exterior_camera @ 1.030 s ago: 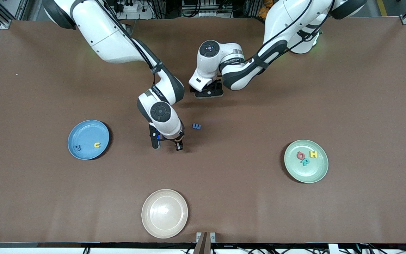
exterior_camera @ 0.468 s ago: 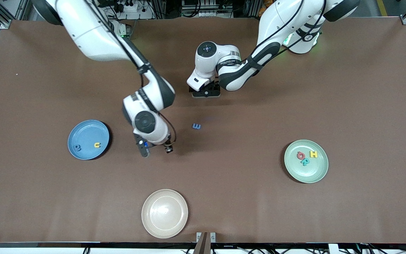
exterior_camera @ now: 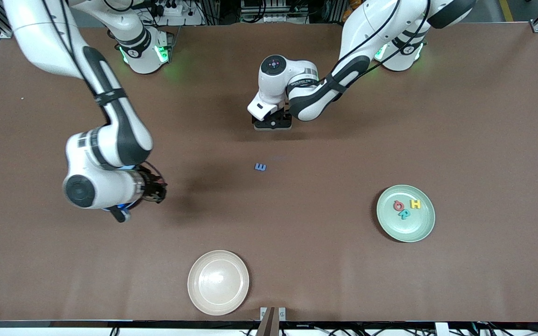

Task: Sort upper and lower case letters into plates
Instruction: 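Carry the W to the blue plate while the left gripper grasps w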

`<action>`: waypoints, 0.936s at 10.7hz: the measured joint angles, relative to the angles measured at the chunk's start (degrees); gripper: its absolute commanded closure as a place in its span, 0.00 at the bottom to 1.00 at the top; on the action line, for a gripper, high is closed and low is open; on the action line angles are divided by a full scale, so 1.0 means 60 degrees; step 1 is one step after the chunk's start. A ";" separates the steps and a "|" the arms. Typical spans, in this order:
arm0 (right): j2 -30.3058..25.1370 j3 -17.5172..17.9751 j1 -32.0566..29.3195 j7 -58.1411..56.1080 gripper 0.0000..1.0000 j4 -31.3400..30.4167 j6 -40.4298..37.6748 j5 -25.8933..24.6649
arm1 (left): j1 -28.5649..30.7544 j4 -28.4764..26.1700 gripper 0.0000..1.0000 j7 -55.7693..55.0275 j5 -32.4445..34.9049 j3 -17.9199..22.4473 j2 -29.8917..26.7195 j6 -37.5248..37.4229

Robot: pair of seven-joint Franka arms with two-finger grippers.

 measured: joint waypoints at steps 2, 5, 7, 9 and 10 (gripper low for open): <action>-0.0218 -0.1045 -0.0079 -0.2369 1.00 -0.0973 0.0342 0.0011 | -0.0043 0.0006 0.15 0.0000 0.0040 0.0012 0.0061 0.0002; -0.0338 -0.1910 -0.0147 -0.4604 1.00 -0.2055 0.1355 0.0038 | -0.0122 0.0066 0.21 0.0000 0.0043 0.0012 0.0081 0.0014; -0.0448 -0.1899 -0.0066 -0.5288 0.44 -0.2693 0.2151 0.0038 | -0.0160 0.0086 0.25 0.0000 0.0043 0.0020 0.0085 0.0014; -0.0531 -0.1897 -0.0048 -0.5449 0.00 -0.2867 0.2301 0.0038 | -0.0162 0.0090 0.31 0.0000 0.0046 0.0065 0.0091 0.0014; -0.0569 -0.1897 -0.0048 -0.5486 0.00 -0.2867 0.2305 0.0038 | -0.0163 0.0093 0.42 -0.0001 0.0048 0.0078 0.0092 0.0014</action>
